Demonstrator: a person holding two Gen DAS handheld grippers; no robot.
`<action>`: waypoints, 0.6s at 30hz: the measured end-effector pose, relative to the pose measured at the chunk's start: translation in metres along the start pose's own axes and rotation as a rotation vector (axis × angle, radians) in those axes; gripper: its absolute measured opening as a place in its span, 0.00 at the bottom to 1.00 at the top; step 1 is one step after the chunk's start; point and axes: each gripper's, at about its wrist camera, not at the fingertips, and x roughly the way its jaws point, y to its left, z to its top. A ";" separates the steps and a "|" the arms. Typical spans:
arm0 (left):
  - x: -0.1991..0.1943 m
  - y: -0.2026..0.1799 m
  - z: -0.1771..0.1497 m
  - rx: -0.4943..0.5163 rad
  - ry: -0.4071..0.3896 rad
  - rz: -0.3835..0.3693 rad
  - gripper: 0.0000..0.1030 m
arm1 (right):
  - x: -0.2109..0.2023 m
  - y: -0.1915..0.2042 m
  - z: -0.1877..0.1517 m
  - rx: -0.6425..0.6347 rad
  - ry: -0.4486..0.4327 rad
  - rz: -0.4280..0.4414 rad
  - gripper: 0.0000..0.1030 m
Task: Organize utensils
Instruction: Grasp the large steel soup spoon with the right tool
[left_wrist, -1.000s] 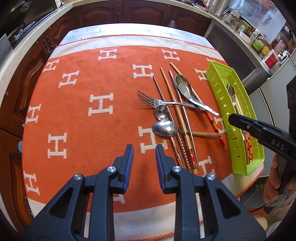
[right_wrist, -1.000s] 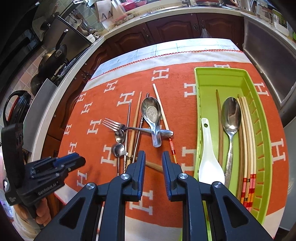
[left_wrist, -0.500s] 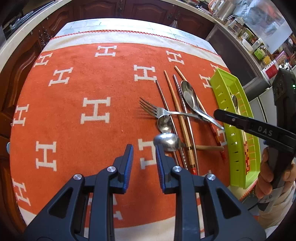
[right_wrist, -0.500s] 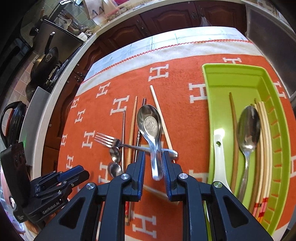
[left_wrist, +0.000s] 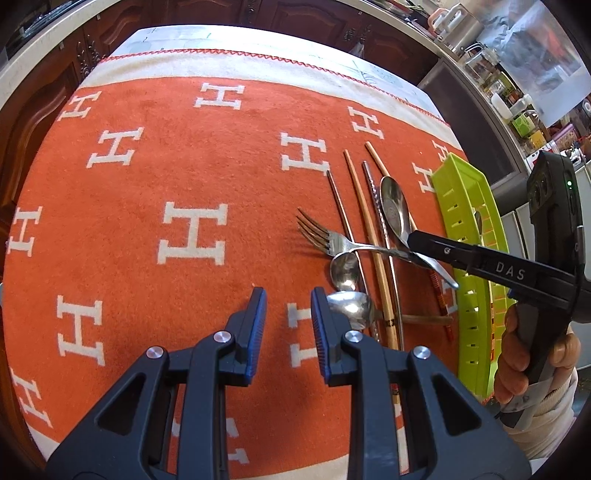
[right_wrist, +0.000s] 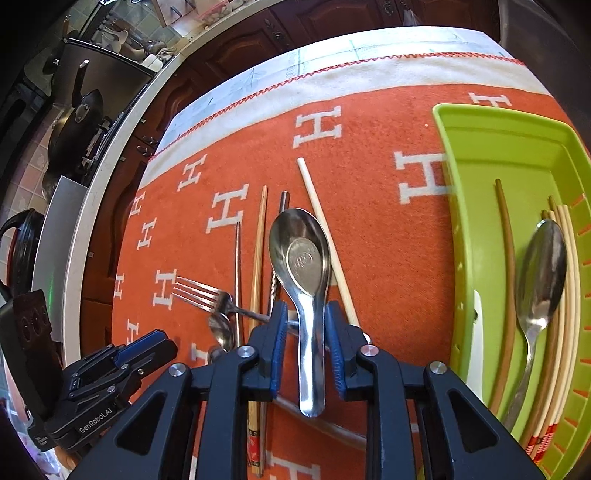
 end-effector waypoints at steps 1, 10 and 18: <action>0.001 0.000 0.001 -0.001 0.000 -0.001 0.21 | 0.002 0.000 0.000 0.001 0.004 0.000 0.22; 0.009 0.002 0.008 -0.027 -0.014 -0.048 0.21 | 0.015 0.004 0.004 -0.003 -0.002 0.000 0.17; 0.023 -0.002 0.018 -0.042 -0.078 -0.116 0.21 | 0.014 0.005 -0.004 -0.041 -0.043 -0.035 0.02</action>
